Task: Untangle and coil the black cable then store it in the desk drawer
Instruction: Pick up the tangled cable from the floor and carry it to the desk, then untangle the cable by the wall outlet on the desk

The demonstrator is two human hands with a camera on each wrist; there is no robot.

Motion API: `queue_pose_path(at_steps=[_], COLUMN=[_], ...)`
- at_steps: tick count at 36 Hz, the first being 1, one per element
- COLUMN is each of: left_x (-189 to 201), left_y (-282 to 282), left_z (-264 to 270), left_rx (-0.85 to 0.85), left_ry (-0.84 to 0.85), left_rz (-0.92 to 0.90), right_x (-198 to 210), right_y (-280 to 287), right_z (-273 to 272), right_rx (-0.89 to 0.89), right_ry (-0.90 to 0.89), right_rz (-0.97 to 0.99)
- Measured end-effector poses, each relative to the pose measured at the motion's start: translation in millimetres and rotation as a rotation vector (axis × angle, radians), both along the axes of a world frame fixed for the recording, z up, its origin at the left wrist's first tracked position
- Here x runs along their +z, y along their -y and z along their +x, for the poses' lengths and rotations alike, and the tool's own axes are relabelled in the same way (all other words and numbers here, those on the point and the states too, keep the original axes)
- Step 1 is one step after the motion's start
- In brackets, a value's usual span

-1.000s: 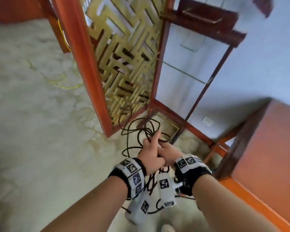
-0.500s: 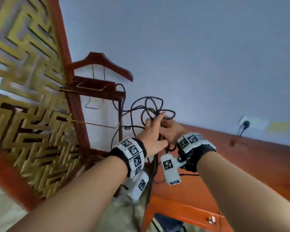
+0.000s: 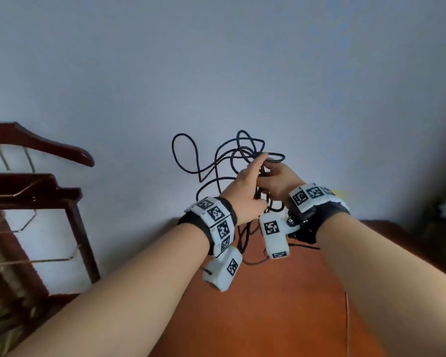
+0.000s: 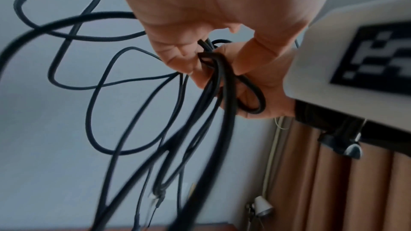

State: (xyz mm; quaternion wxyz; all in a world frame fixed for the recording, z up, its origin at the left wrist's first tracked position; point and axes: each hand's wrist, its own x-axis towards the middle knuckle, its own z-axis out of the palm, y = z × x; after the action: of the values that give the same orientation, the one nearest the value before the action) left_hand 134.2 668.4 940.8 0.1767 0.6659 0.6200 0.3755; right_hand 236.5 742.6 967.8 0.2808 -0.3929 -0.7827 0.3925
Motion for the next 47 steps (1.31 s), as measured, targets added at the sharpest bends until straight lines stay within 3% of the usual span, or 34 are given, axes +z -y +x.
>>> queue_pose_path(at_steps=[7, 14, 20, 23, 25, 29, 38, 42, 47], left_x=[-0.6, -16.5, -41.5, -60.6, -74.1, -95.5, -135.9, -147.1, -163.5], left_y=[-59.1, -121.5, -172.4, -192.1, -205.9, -233.6, -297.0, -318.0, -339.0], left_z=[26.5, 18.6, 3.9, 9.9, 13.1, 16.8, 61.4, 90.2, 119.3], left_rx=[-0.099, -0.172, -0.156, -0.053, 0.012, 0.050, -0.035, -0.004, 0.123], left_ry=[0.119, -0.112, -0.150, -0.124, -0.120, -0.151, -0.005, -0.081, -0.237], left_rz=[-0.017, -0.096, -0.043, 0.061, 0.028, -0.175, -0.297, -0.255, -0.348], right_x=[-11.9, -38.0, -56.2, -66.9, -74.6, -83.2, -106.1, -112.7, -127.5], right_y=[-61.2, -112.8, -156.1, -171.6, -183.4, -211.3, -286.2, -318.7, -348.7], right_z=[24.8, 34.2, 58.5, 69.4, 78.3, 101.4, 168.5, 199.7, 232.8], right_rx=[-0.044, -0.252, -0.284, -0.323, -0.340, -0.304, -0.179, -0.120, -0.100], right_ry=[-0.179, -0.049, -0.007, -0.028, -0.052, -0.098, -0.082, -0.065, 0.044], right_rz=[-0.130, -0.048, -0.104, -0.109, -0.139, -0.245, -0.349, -0.381, -0.332])
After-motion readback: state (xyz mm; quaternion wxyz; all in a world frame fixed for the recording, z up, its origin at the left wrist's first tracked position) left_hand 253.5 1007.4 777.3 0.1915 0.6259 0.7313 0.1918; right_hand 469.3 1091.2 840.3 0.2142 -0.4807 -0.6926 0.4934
